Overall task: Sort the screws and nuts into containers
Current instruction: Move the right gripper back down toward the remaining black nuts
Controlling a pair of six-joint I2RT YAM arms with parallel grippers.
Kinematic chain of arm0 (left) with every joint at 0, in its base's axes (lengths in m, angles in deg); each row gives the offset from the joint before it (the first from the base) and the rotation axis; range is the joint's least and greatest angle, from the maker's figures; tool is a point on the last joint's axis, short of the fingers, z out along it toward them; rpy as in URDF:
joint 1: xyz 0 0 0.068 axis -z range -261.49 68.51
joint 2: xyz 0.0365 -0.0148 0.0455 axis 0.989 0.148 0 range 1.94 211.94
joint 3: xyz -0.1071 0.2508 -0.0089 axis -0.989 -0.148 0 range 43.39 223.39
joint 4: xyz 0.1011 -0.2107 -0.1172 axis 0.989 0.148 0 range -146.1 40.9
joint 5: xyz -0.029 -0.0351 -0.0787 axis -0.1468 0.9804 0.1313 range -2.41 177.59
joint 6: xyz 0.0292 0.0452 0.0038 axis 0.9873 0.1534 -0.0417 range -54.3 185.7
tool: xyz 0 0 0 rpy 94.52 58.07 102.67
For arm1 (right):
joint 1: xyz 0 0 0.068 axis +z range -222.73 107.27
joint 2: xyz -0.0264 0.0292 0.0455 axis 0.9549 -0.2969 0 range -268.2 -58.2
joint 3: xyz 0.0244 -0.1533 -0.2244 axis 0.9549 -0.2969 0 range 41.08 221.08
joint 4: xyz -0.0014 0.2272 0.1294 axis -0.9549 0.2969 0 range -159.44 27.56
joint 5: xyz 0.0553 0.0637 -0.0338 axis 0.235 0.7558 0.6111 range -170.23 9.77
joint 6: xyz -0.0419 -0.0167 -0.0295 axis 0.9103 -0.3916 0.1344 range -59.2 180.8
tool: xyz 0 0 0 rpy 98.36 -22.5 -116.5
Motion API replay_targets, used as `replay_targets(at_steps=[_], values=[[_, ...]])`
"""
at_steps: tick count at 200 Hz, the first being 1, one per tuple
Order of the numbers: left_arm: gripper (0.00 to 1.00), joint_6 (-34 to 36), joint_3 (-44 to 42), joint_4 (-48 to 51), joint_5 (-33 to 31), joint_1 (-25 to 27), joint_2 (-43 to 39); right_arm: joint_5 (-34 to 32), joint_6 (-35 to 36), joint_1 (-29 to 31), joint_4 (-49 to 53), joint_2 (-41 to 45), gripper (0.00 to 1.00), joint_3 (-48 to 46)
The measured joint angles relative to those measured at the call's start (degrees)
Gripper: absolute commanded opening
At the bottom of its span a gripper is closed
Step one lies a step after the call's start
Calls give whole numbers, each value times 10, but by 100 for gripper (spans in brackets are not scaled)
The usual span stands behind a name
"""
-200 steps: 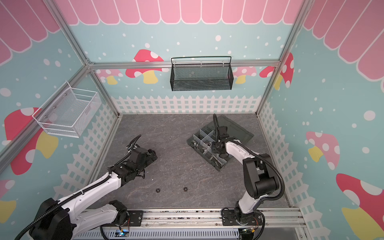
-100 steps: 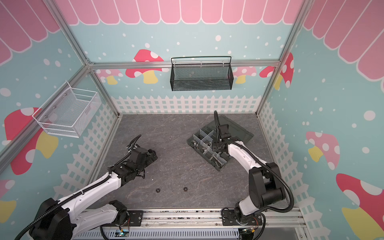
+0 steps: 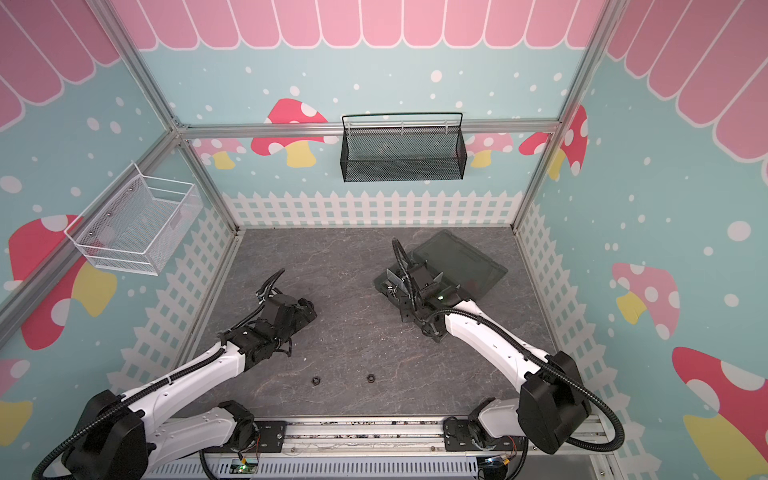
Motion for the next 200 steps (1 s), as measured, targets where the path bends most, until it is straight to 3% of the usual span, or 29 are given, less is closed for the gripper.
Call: replay_targets(at_steps=[54,105,200], values=[[100,-5,0,0,0,0,12,37,-45,84,15,-28,52,-16],[100,-5,1,0,0,0,19,66,-46,158,19,-105,52,-13],[100,-16,0,9,0,-19,1,117,-33,228,27,-152,51,16]])
